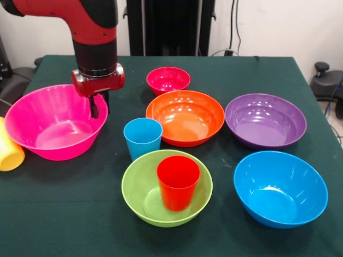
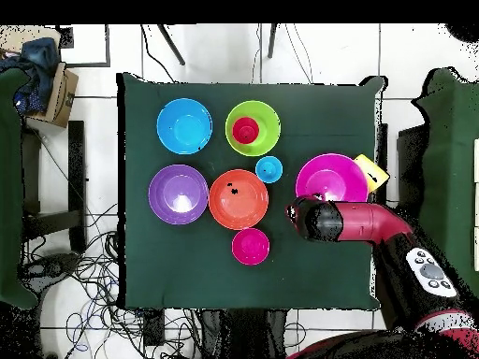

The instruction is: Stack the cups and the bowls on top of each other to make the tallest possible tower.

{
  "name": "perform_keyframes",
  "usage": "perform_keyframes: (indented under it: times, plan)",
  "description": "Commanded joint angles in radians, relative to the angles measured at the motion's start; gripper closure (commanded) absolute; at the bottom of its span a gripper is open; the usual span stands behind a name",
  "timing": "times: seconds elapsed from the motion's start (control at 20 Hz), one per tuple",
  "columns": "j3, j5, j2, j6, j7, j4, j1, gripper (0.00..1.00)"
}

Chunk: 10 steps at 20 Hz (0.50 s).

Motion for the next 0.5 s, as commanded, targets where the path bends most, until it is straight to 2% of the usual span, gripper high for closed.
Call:
perform_keyframes:
  times: [0.05, 0.35, 0.5]
  plan:
    - [0.024, -0.036, 0.058, -0.019, 0.030, -0.051, 0.013, 1.00]
    - [0.024, -0.042, 0.056, -0.027, 0.029, -0.050, 0.012, 1.00]
    - [0.036, -0.028, 0.020, -0.017, 0.025, -0.026, 0.002, 1.00]
